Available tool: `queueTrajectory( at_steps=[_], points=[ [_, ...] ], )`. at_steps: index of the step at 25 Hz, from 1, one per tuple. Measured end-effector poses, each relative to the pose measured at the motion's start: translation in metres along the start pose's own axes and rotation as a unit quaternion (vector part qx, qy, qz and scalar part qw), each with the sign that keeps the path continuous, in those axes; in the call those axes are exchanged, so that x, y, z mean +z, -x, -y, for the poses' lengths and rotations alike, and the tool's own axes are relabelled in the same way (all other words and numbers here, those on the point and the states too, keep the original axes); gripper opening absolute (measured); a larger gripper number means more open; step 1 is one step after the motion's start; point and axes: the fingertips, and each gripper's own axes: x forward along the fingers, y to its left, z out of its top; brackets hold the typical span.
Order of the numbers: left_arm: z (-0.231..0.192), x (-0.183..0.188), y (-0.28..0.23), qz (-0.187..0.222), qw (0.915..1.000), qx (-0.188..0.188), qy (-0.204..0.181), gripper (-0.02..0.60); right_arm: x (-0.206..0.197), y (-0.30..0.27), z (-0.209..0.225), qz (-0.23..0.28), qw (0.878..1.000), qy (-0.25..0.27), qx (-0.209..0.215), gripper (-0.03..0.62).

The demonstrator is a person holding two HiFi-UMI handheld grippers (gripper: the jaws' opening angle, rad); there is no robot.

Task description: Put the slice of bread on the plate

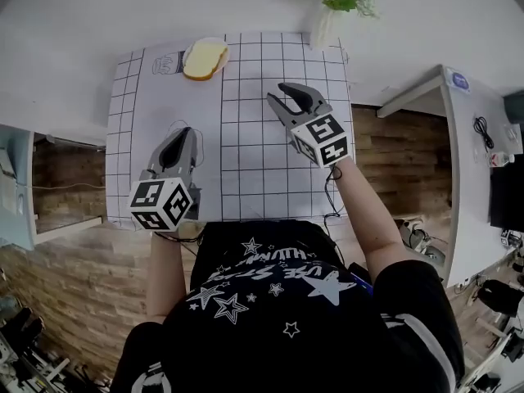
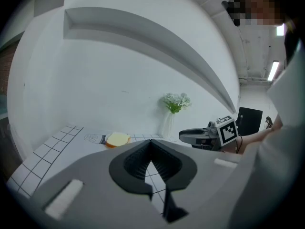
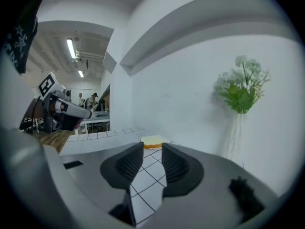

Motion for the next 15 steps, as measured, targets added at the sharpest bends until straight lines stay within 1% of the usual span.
queueTrajectory(
  at_steps=[3,6,8,11,15],
  points=[
    [0.037,-0.005,-0.004,0.006,0.9999,0.005,-0.008,0.009,-0.009,0.034,0.014,0.013,1.0,-0.013,0.007,0.094],
    [0.065,-0.011,-0.001,0.009,0.9997,0.022,-0.007,0.009,-0.01,0.061,0.023,0.031,0.999,-0.028,0.023,0.064],
    [0.081,-0.018,0.007,0.012,0.9992,0.038,0.0,0.009,-0.008,0.077,0.023,0.046,0.997,-0.038,0.044,0.039],
    [0.1,-0.031,0.026,0.014,0.9974,0.07,0.01,0.009,-0.005,0.096,0.016,0.067,0.992,-0.058,0.085,0.023],
    [0.124,-0.047,0.05,0.014,0.994,0.106,0.019,0.009,-0.008,0.11,0.005,0.072,0.987,-0.058,0.13,0.017]
  ],
)
